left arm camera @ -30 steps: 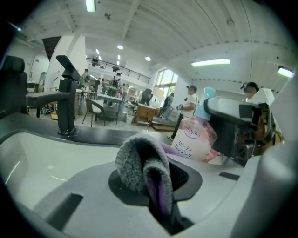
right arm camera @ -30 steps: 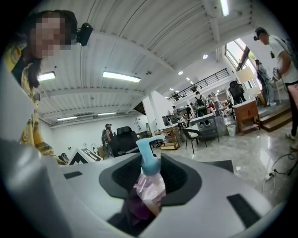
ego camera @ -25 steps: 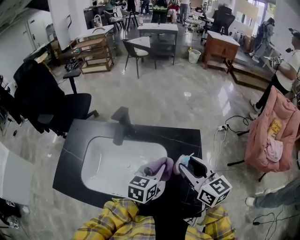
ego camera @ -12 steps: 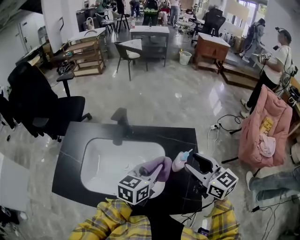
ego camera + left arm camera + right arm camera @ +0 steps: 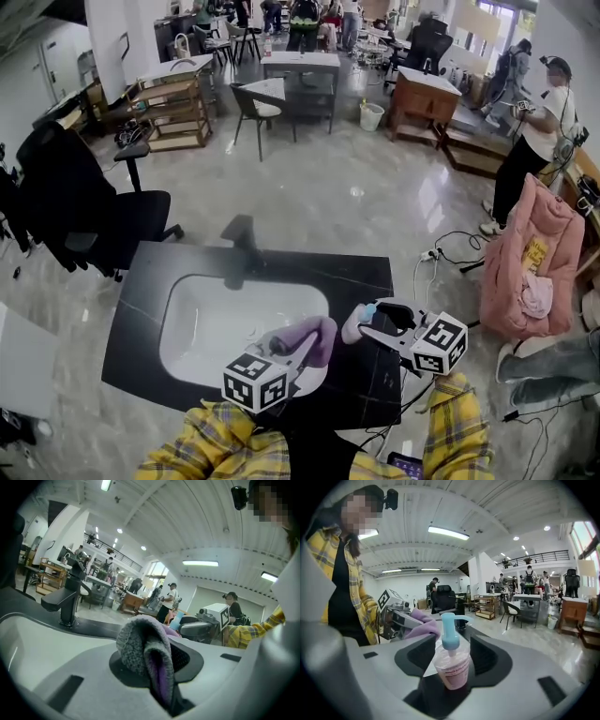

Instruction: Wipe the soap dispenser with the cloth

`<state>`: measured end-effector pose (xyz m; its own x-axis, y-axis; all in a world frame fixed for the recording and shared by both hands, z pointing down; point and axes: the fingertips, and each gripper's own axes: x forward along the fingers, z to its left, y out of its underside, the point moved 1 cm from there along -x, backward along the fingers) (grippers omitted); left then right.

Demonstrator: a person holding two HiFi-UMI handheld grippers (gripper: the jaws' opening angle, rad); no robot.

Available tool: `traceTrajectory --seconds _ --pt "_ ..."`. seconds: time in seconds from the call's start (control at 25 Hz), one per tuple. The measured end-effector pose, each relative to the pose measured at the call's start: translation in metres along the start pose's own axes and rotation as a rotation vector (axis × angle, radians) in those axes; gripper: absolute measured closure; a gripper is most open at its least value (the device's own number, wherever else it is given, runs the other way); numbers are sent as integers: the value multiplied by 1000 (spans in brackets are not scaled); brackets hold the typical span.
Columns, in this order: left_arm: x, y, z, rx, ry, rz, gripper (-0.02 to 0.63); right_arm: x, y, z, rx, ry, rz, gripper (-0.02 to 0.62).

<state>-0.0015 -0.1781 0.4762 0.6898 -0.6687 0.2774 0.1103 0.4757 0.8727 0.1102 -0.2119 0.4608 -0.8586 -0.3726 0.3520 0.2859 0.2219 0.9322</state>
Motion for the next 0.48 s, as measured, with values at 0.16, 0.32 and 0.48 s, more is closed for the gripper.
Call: traceTrajectory --seconds 0.16,0.32,0.48 --pt "3 -1 3 -6 -17 -2 548 7 -2 -2 -34 -50 11 387" --pt "3 -1 3 -5 -32 -2 548 7 -7 -4 -73 -90 7 445" --pt "1 0 4 -8 -52 -7 548 6 -6 -2 -69 -108 -16 485"
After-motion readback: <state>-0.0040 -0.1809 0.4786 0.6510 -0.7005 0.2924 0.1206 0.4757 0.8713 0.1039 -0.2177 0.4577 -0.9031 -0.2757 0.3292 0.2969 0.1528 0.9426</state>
